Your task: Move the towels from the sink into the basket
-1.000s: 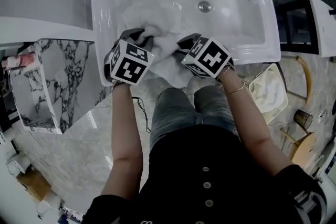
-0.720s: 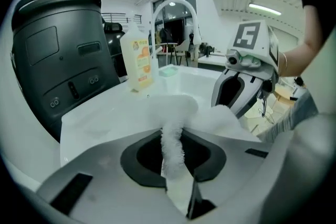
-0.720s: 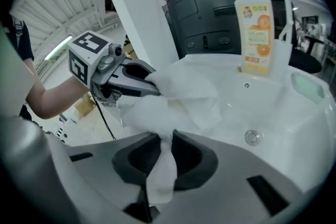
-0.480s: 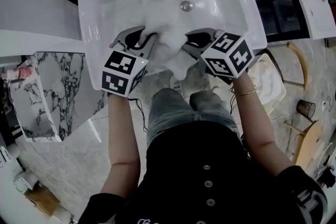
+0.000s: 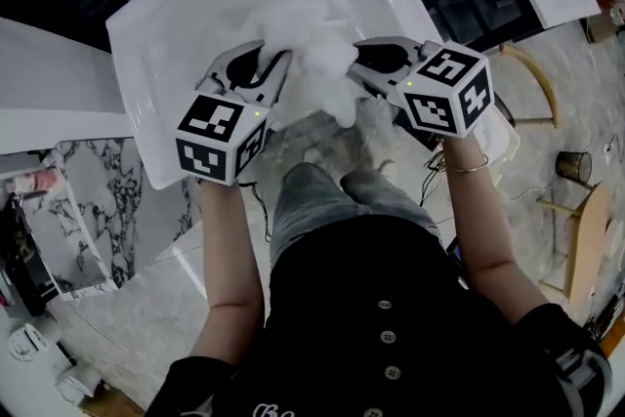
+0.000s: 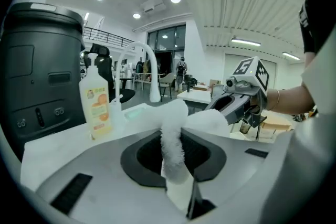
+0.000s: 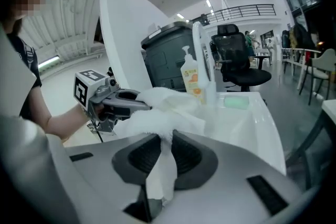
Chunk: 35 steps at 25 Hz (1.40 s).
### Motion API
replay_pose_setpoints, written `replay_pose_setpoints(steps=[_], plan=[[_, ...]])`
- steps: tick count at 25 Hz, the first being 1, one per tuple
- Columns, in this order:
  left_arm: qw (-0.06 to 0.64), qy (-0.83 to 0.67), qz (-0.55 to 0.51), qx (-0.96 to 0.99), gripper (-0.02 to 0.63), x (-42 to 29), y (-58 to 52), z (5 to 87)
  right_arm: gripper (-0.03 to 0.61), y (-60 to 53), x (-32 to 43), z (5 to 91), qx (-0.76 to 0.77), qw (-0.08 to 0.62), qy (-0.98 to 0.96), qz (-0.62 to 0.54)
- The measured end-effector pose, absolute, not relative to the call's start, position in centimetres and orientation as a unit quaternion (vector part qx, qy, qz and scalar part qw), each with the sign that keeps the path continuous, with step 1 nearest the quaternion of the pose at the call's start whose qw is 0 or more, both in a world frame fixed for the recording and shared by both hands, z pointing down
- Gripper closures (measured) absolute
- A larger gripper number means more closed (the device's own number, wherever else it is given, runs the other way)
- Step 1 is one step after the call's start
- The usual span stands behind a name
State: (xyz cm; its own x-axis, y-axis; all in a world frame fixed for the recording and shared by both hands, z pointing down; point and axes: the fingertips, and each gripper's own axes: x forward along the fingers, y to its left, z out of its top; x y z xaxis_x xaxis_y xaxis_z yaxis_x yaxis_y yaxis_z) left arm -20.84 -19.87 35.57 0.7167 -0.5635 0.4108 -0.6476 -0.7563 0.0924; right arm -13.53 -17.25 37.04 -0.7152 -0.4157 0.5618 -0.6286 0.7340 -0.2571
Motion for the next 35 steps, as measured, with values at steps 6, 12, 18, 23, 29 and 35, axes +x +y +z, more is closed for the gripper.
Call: replay_pose_setpoints(steps=[6,12,18,23,29,35], plan=[[0.070,-0.296,0.171,0.937,0.549,-13.8,-18.3,32.2,0.515,-15.4,-6.6,33.7,0.320,0.229,-0.897,0.201],[0.050,-0.258,0.135,0.955,0.549,-6.2,-17.3,28.5,0.515,-13.3,0.9,30.4,0.367,0.207,-0.888,0.181],[0.001,-0.198,0.125,0.972,0.549,1.8,-14.7,25.5,0.515,-11.0,8.5,27.9,0.409,0.201,-0.876,0.159],[-0.020,-0.140,0.114,0.983,0.550,8.2,-12.2,23.7,0.515,-8.3,14.8,26.2,0.465,0.195,-0.852,0.143],[0.003,-0.092,0.101,0.991,0.551,14.8,-9.6,23.3,0.515,-5.7,21.5,25.3,0.514,0.193,-0.824,0.140],[0.004,-0.045,0.090,0.995,0.549,19.5,-7.6,22.9,0.515,-3.5,26.6,24.4,0.564,0.184,-0.794,0.138]])
